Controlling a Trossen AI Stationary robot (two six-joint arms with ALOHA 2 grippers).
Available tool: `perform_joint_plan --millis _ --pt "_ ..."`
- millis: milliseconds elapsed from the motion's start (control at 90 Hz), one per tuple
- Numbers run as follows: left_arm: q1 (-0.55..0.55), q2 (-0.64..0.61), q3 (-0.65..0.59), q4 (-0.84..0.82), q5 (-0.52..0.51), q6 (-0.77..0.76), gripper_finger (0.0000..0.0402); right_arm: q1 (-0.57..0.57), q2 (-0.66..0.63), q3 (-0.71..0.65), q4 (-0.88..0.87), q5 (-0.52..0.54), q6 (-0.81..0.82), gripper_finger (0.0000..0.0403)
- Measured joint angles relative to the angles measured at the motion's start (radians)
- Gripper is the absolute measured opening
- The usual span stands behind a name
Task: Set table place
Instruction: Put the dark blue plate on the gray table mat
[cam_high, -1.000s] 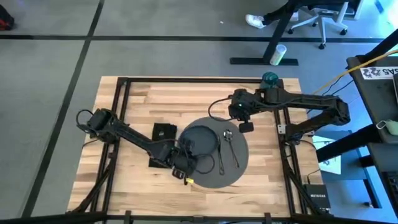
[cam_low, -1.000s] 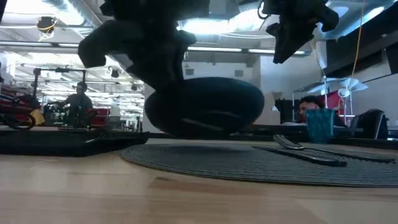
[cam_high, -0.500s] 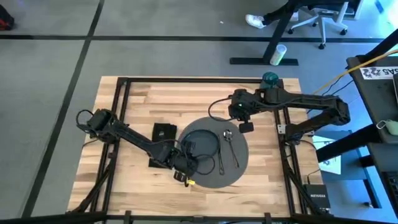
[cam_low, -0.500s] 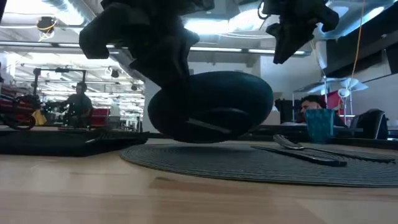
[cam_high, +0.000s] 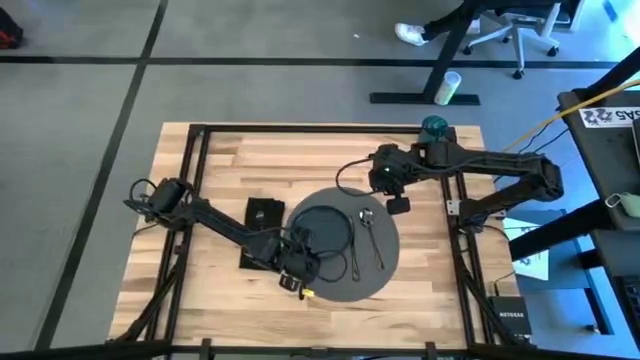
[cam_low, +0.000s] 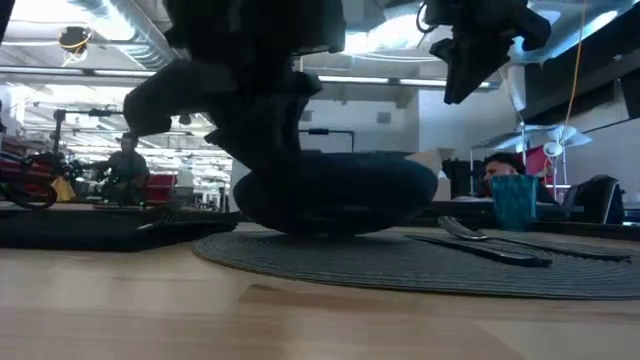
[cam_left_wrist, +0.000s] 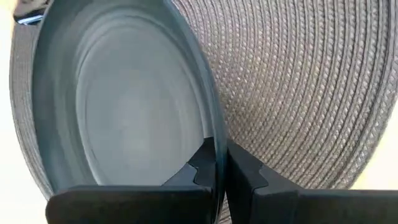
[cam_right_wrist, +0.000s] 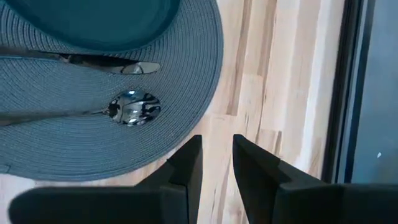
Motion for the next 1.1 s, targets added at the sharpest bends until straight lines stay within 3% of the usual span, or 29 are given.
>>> perform_joint_plan --millis 456,1100 --pt "0.0 0.002 -0.001 -0.071 0.025 -0.055 0.0055 0.0 0.0 0.0 -0.004 0.0 0.001 0.0074" --pt "-0.005 0.002 -0.002 -0.01 0.047 -0.059 0.0106 0.0 0.0 0.0 -0.023 0.0 0.002 0.0074"
